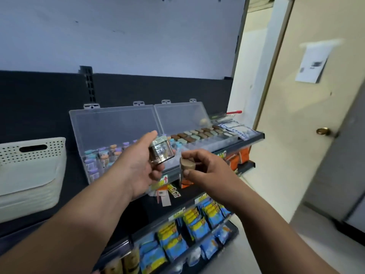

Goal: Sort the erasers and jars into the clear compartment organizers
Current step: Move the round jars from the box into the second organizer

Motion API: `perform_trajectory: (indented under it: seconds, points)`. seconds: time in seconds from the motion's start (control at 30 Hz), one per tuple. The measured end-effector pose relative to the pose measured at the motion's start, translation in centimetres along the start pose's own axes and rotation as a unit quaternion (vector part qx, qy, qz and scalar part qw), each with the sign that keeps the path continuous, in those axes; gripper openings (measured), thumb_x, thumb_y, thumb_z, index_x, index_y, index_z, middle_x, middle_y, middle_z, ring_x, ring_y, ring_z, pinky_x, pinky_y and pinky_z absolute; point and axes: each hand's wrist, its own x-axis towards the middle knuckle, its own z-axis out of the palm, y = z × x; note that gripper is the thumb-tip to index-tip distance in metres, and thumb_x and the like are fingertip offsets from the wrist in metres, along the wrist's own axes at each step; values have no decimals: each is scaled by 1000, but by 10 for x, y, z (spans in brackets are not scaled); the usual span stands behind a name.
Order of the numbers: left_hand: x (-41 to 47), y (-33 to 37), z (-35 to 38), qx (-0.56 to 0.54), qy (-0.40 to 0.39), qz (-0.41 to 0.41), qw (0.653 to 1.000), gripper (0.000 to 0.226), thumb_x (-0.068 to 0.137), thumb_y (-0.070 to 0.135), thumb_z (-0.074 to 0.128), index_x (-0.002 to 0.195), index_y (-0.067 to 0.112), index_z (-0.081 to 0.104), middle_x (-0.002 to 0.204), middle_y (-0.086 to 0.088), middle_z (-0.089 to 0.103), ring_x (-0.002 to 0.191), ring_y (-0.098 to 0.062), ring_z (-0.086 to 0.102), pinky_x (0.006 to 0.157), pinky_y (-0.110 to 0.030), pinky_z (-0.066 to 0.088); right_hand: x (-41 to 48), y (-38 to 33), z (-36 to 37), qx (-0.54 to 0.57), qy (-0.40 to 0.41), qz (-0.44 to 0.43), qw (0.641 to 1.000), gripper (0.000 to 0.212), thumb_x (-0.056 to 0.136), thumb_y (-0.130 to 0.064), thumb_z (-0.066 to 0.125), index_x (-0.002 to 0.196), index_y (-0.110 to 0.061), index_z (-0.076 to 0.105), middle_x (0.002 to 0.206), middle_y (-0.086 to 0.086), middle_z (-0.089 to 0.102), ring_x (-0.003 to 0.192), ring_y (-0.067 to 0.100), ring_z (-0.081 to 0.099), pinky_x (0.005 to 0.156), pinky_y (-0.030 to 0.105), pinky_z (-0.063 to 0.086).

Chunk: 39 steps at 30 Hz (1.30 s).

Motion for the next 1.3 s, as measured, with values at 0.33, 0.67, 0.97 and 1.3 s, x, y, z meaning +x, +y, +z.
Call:
perform_trajectory:
  seconds: [0.33, 0.67, 0.97, 1.3]
  points:
    - [116, 7, 43, -62, -120, -50, 990, 46, 91, 58, 44, 86, 14, 57, 77, -8, 58, 55, -15, 49, 45, -22, 35, 92, 56, -59, -48, 50, 36, 997, 36, 83, -9, 68, 114, -28, 60, 102, -4, 68, 88, 13, 68, 80, 33, 58]
    - [203, 7, 67, 223, -62, 94, 968, 21, 86, 29, 67, 103, 19, 62, 95, 2, 69, 87, -13, 62, 76, -29, 47, 183, 101, -107, -72, 31, 53, 996, 45, 84, -8, 67, 124, -24, 56, 113, -6, 64, 95, 5, 66, 80, 20, 54]
    - [246, -15, 85, 415, 51, 136, 898, 33, 73, 24, 79, 96, 29, 56, 94, 1, 64, 83, -19, 63, 70, -32, 54, 256, 141, -129, -137, -61, -23, 988, 51, 78, -6, 72, 122, -28, 57, 118, -5, 62, 104, 7, 62, 82, 17, 53]
    - [257, -31, 115, 706, 117, 102, 691, 39, 77, 42, 69, 113, 30, 59, 113, 3, 52, 106, -22, 51, 90, -37, 44, 285, 178, -132, -198, -213, -64, 955, 52, 80, -14, 74, 128, -28, 57, 112, -16, 53, 94, -4, 53, 77, 2, 40]
